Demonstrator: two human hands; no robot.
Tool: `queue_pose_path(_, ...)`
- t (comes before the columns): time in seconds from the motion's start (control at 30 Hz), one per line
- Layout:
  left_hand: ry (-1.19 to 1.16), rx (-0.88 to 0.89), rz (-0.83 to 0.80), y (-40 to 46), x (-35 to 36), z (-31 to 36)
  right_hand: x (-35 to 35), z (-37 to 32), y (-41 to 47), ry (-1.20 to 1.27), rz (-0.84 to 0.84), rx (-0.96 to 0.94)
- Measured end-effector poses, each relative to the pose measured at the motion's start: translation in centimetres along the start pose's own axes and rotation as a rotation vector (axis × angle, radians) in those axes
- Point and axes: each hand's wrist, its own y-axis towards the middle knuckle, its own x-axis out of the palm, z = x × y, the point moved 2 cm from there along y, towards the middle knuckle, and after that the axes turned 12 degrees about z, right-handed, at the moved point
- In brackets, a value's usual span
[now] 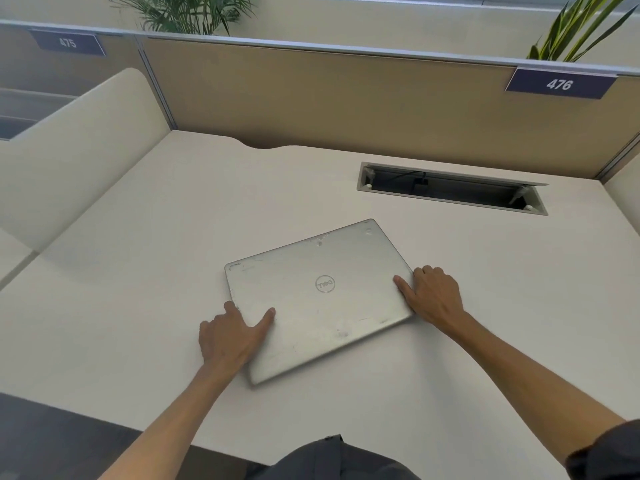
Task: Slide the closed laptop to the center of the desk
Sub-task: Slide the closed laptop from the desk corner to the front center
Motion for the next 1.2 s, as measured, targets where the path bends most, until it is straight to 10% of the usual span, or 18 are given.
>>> queue_pose_path(0.17, 0.127, 0.02, 0.018, 0.3, -0.7, 0.2, 0.1, -0.2, 0.0, 0.037, 0.017, 0.018)
queue_pose_path(0.43, -0.511, -0.366, -0.067, -3.0, 0.7, 1.5, 1.2, -0.7, 0.7, 0.604, -0.197, 0.343)
queue_pose_path(1.2, -0.848, -0.627, 0.009, 1.5, 0.6, 1.9, 0.1, -2.2, -3.6, 0.773, -0.063, 0.677)
